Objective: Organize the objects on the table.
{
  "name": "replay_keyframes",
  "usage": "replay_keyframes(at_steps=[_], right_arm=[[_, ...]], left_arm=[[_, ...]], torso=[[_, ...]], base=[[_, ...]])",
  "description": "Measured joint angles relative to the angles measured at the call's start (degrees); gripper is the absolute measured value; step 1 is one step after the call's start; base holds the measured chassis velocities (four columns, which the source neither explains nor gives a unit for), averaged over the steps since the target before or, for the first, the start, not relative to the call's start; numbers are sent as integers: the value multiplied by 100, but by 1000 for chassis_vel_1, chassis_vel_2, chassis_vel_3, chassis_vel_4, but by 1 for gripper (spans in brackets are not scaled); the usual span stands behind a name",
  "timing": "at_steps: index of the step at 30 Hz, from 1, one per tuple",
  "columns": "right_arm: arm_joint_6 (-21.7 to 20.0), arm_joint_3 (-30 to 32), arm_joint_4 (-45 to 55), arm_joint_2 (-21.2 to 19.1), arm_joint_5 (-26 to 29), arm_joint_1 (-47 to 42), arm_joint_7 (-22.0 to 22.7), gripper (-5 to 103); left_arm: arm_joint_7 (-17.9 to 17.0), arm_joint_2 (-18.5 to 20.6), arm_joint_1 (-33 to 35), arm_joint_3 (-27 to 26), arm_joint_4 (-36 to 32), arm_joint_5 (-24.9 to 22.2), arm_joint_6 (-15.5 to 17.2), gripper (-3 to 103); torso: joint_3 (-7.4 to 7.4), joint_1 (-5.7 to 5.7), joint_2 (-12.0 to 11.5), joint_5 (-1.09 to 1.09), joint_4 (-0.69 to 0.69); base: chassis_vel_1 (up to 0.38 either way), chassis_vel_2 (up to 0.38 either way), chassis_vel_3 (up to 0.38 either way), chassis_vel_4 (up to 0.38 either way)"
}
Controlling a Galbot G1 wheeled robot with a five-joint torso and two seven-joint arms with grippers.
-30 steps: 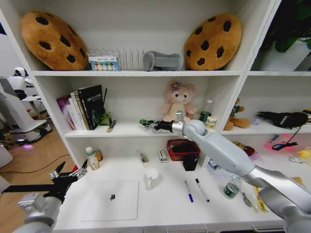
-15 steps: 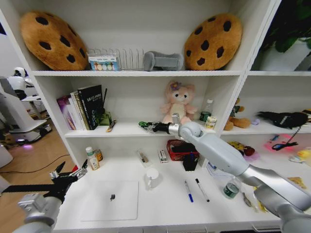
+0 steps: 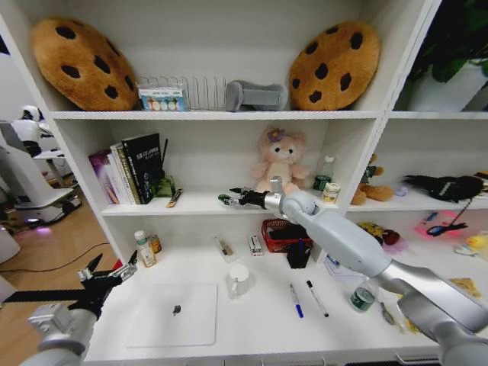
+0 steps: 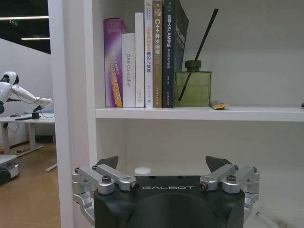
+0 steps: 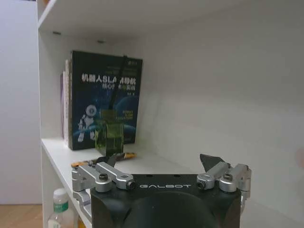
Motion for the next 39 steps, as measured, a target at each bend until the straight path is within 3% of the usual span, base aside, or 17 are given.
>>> replay_keyframes(at_steps=[6, 8, 10, 13, 14, 15, 17, 18, 19, 25, 30, 36, 37, 39], right_arm=[[22, 742, 952, -356, 115, -376, 568, 100], [28, 970, 1126, -465, -7, -552, 663, 100], [154, 1613, 1412, -793, -562, -1021, 735, 100], [197, 1977, 1657, -1087, -681, -1484, 866, 100], [217, 2574, 1964, -1391, -706, -2042, 998, 100], [217, 2574, 1964, -1391, -706, -2042, 998, 100], [231, 3502, 2377, -1634, -715, -2872, 1086, 100], [231, 3502, 2377, -1634, -715, -2872, 1086, 100], [236, 4158, 2623, -1662, -750, -3560, 1168, 100], [336, 5688, 3213, -1361, -884, -5635, 1518, 100], [531, 6316, 3429, -1089, -935, -6496, 1676, 100], [1064, 7144, 3867, -74, -1352, -8304, 1665, 100], [1064, 7144, 3867, -74, -1352, -8304, 1665, 100], [1328, 7134, 3935, 316, -1882, -8846, 1653, 100]], left_arm=[[0, 0, 0, 0, 0, 0, 0, 100], [0, 0, 0, 0, 0, 0, 0, 100], [0, 0, 0, 0, 0, 0, 0, 100], [2, 0, 0, 0, 0, 0, 0, 100], [3, 0, 0, 0, -1, 0, 0, 100], [3, 0, 0, 0, -1, 0, 0, 100], [0, 0, 0, 0, 0, 0, 0, 100], [0, 0, 0, 0, 0, 0, 0, 100], [0, 0, 0, 0, 0, 0, 0, 100], [0, 0, 0, 0, 0, 0, 1, 100], [1, 0, 0, 0, 0, 0, 0, 100], [0, 0, 0, 0, -1, 0, 0, 100], [0, 0, 0, 0, -1, 0, 0, 100], [0, 0, 0, 0, -1, 0, 1, 100]], torso=[[0, 0, 0, 0, 0], [-1, 0, 0, 0, 0], [-1, 0, 0, -1, 1], [-1, -1, 0, 2, -3], [0, 1, 0, 6, -3], [0, 1, 0, 6, -3], [-2, -1, 1, -2, -2], [-2, -1, 1, -2, -2], [-2, -1, 1, 2, -5], [-1, -2, 1, 0, -1], [-1, -1, 1, 0, -1], [-1, -1, 1, 0, -1], [-1, -1, 1, 0, -1], [-1, -1, 1, 0, -2]], base=[[0, 0, 0, 0], [0, 0, 0, 0], [0, 0, 0, 0], [0, 0, 0, 0], [0, 0, 0, 0], [0, 0, 0, 0], [0, 0, 0, 0], [0, 0, 0, 0], [0, 0, 0, 0], [0, 0, 0, 0], [0, 0, 0, 0], [0, 0, 0, 0], [0, 0, 0, 0], [0, 0, 0, 0]])
